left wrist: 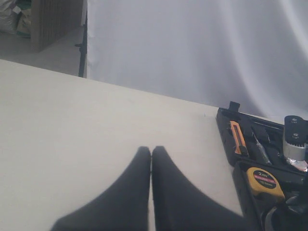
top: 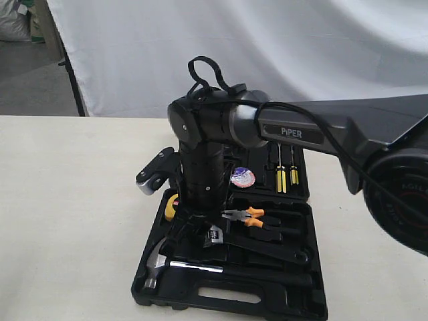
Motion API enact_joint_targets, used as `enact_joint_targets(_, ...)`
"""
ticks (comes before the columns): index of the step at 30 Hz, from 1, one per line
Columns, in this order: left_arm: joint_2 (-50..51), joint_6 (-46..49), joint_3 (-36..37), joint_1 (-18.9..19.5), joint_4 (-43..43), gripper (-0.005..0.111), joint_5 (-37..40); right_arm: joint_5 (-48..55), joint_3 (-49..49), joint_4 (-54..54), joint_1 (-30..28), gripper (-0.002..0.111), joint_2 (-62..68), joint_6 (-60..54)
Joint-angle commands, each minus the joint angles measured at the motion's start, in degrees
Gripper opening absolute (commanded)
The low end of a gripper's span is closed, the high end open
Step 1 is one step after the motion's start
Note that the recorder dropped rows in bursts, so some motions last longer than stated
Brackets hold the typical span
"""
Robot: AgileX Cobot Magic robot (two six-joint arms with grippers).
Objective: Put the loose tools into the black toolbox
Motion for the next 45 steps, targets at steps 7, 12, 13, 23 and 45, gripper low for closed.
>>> enact_joint_targets(7, -0.2, -0.3, -0.2, 1.5, 0.3, 0.001, -0.4, 2.2, -0.3, -2.0, -0.2, 0.057, -2.1, 2.5)
enact_joint_targets(12, -0.2, -0.3, -0.2, 1.5, 0.3, 0.001, -0.4, 3.4, -2.9, -4.5, -0.5, 0.039, -2.9, 6.4)
enact_joint_targets(13, -0.2, -0.3, -0.2, 1.5, 0.3, 0.001, -0.4, 3.1, -2.7, -4.5, -0.5, 0.027, -2.8, 6.6)
enact_joint_targets(23, -0.2, -0.3, -0.2, 1.5, 0.3, 0.001, -0.4, 2.9, -2.7, -4.5, -0.5, 0.000, -2.8, 6.8)
enact_joint_targets(45, -0.2, -0.3, -0.2, 1.5, 0.3, 0.001, -0.4, 4.0, -1.3, -6.4, -4.9, 0.000, -2.9, 10.8)
